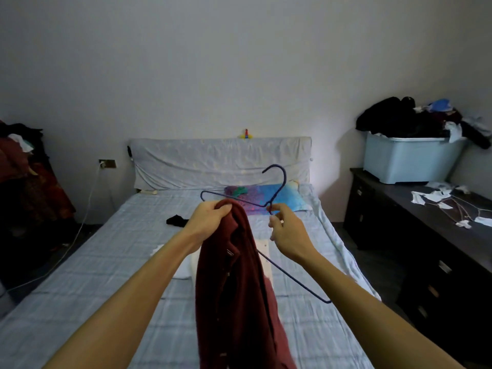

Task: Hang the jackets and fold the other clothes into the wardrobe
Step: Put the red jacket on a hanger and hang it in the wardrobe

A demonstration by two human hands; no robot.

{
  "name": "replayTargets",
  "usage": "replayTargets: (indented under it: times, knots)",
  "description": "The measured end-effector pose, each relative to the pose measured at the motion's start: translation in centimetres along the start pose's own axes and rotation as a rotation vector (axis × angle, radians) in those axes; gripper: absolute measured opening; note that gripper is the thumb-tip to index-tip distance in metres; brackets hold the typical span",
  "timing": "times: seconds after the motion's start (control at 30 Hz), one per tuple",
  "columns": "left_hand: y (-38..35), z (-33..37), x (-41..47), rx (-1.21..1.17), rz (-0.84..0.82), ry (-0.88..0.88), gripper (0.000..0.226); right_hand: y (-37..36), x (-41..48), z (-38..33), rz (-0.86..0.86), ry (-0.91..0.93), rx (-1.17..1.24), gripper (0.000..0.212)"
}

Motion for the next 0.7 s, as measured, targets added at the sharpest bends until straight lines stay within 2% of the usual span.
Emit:
replayTargets:
  times: [0.07, 0.13, 0.17, 0.23, 0.33, 0.43, 0.53, 0.6, 0.7]
  knots:
    - [0.1, -0.2, 0.1, 0.01, 0.01, 0.016, 0.021, -0.6, -0.3, 1.1, -0.013, -0.089, 0.04, 0.008]
    - [0.1, -0.2, 0.1, 0.021, 0.019, 0.008, 0.021, -0.7, -0.6, 1.4, 0.001, -0.12, -0.038, 0.039]
    - [0.1, -0.3, 0.1, 0.034, 0.027, 0.004, 0.022, -0.8, -0.8, 1.6, 0.008, -0.133, -0.098, 0.048]
    - [0.2, -0.5, 0.2, 0.048, 0.048, 0.002, 0.023, -0.7, -1.2, 2.6, 0.03, -0.183, -0.134, 0.051]
    - [0.9, -1.0, 0.3, 0.061, 0.072, 0.021, 0.024, -0.7, -1.8, 4.8, 0.079, -0.313, 0.121, 0.043]
    - [1.8, -1.8, 1.0, 0.048, 0.086, 0.052, 0.026, 0.7, -2.8, 6.2, 0.23, -0.343, 0.281, 0.043]
    - [3.8, -1.9, 2.0, 0.082, 0.244, 0.058, 0.034, 1.8, -3.8, 7.1, 0.338, -0.333, 0.443, 0.043]
    - [4.7, -1.3, 2.2, 0.101, 0.32, 0.041, 0.033, 2.2, -4.3, 7.4, 0.359, -0.347, 0.508, 0.042]
    - [4.2, -2.3, 2.6, 0.084, 0.31, 0.081, 0.034, 1.9, -4.7, 7.7, 0.345, -0.348, 0.536, 0.042]
Point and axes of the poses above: each hand's wrist, its own x-axis towards the middle knuckle, its own y-axis out of the back of the hand, z = x × y, the point moved 8 cm from there along x, towards the middle knuckle, and after that the axes turned 9 degrees about y, right-handed, at the moved point
